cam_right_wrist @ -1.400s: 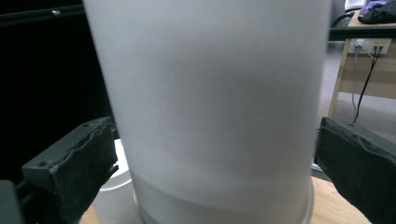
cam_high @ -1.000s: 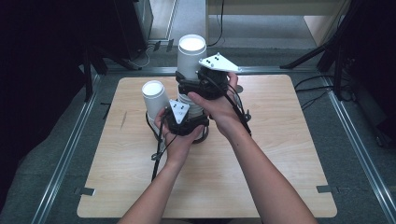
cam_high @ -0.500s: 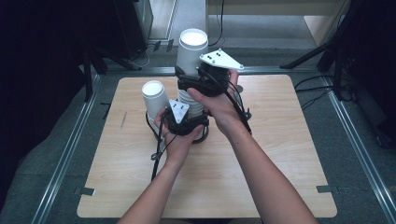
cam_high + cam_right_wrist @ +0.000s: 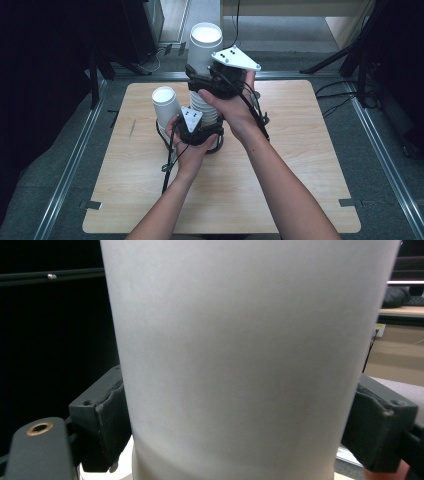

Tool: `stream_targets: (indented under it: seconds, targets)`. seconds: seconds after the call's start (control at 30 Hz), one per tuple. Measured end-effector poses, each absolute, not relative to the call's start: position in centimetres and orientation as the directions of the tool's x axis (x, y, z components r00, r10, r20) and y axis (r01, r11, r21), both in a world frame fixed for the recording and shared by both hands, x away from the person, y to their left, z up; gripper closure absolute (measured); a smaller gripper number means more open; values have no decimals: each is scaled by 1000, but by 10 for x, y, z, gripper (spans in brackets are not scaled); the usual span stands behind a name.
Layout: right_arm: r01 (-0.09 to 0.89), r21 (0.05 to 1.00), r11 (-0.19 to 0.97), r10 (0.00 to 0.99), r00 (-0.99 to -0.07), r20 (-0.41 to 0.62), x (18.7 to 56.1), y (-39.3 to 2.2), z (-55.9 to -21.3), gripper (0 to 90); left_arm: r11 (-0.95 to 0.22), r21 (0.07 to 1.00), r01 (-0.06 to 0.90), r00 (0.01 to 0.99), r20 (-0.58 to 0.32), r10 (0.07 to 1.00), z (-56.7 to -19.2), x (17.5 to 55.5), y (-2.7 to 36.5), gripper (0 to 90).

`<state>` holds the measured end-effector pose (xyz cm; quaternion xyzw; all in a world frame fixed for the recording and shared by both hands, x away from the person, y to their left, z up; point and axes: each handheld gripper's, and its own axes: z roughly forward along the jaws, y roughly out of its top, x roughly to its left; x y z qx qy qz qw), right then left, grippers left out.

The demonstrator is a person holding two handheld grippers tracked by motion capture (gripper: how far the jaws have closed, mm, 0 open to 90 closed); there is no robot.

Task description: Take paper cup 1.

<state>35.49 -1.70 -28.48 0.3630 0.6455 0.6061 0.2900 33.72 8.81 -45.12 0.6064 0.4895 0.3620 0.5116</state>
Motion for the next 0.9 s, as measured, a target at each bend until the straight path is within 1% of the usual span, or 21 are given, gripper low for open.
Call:
stream_targets:
  seconds: [0.13, 0.17, 0.27, 0.33, 0.57, 0.9]
  targets:
    - [93, 996, -7, 835, -548, 58, 353, -16, -282, 138, 3, 975, 223, 258, -62, 964, -451, 337, 88, 23]
    - [67, 998, -18, 845, -533, 51, 352, -16, -280, 141, 6, 974, 227, 256, -66, 964, -451, 337, 88, 23]
    - [49, 998, -29, 849, -526, 51, 351, -16, -277, 148, 5, 974, 228, 257, -65, 964, -451, 337, 88, 23]
    - [37, 998, -45, 840, -540, 57, 350, -17, -275, 152, 3, 973, 230, 257, -63, 964, -451, 337, 88, 23]
    - [-34, 997, -68, 844, -535, 39, 346, -18, -268, 153, 6, 972, 234, 259, -69, 963, -451, 337, 89, 23]
    - [-65, 993, -97, 855, -517, 50, 341, -31, -251, 153, 10, 973, 230, 258, -71, 963, -452, 337, 88, 23]
